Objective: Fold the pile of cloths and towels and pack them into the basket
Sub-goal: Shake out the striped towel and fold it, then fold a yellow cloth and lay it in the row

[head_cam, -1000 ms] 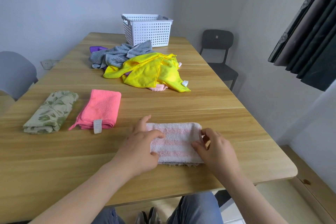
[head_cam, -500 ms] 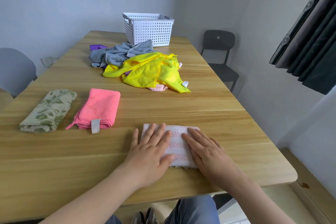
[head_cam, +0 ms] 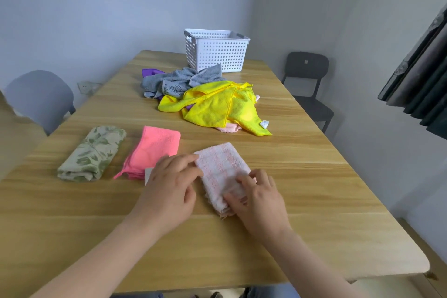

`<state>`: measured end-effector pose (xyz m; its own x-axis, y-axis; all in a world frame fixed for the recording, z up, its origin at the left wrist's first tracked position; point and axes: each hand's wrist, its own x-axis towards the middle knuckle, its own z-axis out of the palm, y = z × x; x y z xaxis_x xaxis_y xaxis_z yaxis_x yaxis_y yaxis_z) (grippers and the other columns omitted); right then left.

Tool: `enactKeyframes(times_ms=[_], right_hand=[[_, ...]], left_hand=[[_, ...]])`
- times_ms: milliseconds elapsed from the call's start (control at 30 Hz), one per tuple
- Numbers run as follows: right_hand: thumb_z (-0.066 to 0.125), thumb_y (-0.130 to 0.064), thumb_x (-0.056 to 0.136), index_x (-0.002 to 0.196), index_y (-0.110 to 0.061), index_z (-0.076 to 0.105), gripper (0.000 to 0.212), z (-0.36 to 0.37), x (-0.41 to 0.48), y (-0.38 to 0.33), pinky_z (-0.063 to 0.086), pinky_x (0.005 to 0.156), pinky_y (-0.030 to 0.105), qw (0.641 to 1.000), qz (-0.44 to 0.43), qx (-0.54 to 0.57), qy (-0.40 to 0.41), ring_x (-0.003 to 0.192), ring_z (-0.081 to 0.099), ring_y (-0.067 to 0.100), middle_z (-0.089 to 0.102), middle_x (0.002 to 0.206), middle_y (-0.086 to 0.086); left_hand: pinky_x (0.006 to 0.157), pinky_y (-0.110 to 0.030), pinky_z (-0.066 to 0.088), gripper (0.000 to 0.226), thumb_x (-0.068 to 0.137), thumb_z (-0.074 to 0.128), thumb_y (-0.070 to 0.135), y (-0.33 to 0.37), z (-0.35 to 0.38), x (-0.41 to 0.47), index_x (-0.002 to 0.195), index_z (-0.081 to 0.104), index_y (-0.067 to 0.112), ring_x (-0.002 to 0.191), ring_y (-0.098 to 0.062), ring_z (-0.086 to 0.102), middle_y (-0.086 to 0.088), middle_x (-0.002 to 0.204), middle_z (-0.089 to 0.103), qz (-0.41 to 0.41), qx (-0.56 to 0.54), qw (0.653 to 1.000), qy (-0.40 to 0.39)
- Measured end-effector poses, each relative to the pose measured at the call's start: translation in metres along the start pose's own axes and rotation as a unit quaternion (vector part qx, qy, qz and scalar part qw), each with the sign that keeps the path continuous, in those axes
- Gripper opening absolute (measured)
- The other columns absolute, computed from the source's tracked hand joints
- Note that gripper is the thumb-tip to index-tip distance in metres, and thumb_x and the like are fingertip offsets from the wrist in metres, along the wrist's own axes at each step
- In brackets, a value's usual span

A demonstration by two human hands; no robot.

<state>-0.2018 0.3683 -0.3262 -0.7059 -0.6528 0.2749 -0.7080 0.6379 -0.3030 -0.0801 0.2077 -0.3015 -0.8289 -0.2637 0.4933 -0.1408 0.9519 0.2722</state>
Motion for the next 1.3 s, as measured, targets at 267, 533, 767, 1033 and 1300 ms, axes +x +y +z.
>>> enactKeyframes(times_ms=[267,533,767,1033,1300], right_hand=[[0.053,-0.045,0.089,0.114,-0.017,0.059,0.038,0.029,0.061,-0.057,0.044,0.081,0.032,0.997,-0.004,0.069,-0.036,0.104,0.051,0.025,0.045,0.117,0.003],[0.061,-0.013,0.084,0.085,-0.018,0.069,0.010,0.007,0.102,-0.019,0.044,0.062,0.025,0.974,0.011,0.214,0.076,0.062,0.053,0.007,0.067,0.082,-0.007],[0.059,-0.015,0.086,0.093,-0.016,0.071,0.013,-0.001,0.187,0.016,0.042,0.065,0.027,0.985,0.034,0.157,0.066,0.074,0.060,0.017,0.069,0.089,-0.001],[0.058,-0.022,0.090,0.116,-0.020,0.064,0.026,0.004,0.299,0.015,0.021,0.070,0.027,0.996,-0.055,0.075,0.016,0.098,0.061,0.018,0.061,0.117,-0.001],[0.055,-0.019,0.090,0.144,-0.029,0.037,0.057,0.035,0.354,0.018,0.042,0.094,0.037,0.997,-0.032,-0.023,-0.068,0.125,0.049,0.025,0.034,0.150,0.001]], left_hand=[[0.088,-0.016,0.039,0.033,0.067,0.055,0.013,-0.039,-0.012,-0.008,0.095,0.071,0.019,0.099,-0.016,0.062,0.004,0.107,0.066,-0.098,-0.026,0.995,0.011],[0.089,-0.008,0.031,0.033,0.081,0.053,0.021,-0.054,-0.010,0.038,0.112,0.063,0.023,0.110,-0.005,0.052,0.013,0.114,0.060,-0.114,-0.099,0.988,0.021],[0.087,-0.021,0.045,0.022,0.084,0.061,0.021,-0.068,0.018,0.132,0.105,0.066,0.023,0.102,-0.004,0.057,0.012,0.108,0.065,-0.114,-0.170,0.979,0.011],[0.086,-0.032,0.047,0.039,0.083,0.067,0.024,-0.121,0.059,0.235,0.120,0.057,0.016,0.103,-0.019,0.059,-0.002,0.116,0.061,-0.171,-0.123,0.977,0.011],[0.099,-0.036,0.038,0.072,0.089,0.059,0.040,-0.149,0.087,0.290,0.148,0.023,0.020,0.125,-0.026,0.046,-0.006,0.148,0.030,-0.163,-0.030,0.984,-0.071]])
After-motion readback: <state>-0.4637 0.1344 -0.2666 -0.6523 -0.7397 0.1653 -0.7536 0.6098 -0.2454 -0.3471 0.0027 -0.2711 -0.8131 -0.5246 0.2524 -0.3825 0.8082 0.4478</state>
